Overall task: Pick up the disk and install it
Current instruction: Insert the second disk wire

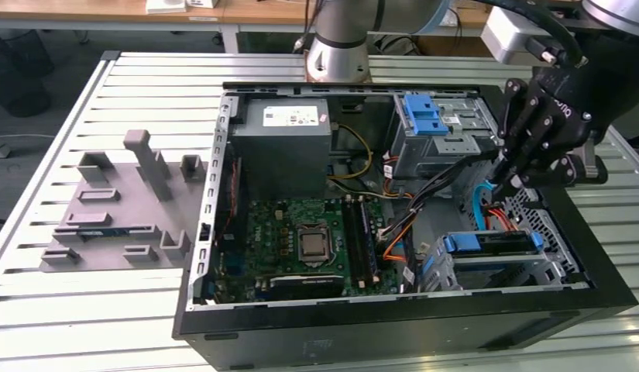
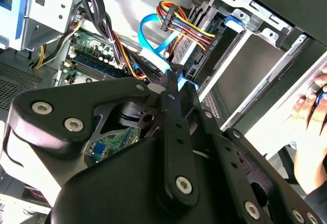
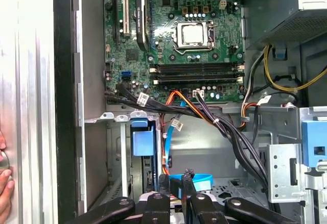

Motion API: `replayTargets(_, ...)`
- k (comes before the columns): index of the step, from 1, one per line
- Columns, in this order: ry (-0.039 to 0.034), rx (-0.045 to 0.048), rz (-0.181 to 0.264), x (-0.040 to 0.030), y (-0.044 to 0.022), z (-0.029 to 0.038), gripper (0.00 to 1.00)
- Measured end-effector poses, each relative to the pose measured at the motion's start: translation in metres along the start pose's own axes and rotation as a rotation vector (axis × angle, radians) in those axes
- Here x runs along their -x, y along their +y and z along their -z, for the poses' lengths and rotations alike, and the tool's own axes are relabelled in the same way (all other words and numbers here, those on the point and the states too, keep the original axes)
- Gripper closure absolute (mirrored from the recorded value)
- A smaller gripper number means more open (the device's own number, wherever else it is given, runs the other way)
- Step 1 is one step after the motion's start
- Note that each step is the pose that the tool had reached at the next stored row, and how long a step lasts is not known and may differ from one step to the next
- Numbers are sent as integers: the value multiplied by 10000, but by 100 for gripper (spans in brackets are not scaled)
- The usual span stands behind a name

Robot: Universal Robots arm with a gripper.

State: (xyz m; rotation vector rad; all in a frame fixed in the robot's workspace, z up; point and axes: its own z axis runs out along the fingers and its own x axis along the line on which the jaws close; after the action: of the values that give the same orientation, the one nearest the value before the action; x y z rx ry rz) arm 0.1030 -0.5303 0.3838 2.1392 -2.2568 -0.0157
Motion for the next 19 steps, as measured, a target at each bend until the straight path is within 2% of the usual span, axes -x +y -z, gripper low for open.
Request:
replayTargets(4,22,-1,-1,46,2,-6,76)
replayTargets(6,74,-4,-2,48,2,-19,76)
replayTargets(11,278,-15,-8,49,0,-60,76)
replayTargets(19,672,-36,-21,51,-11,-131,76)
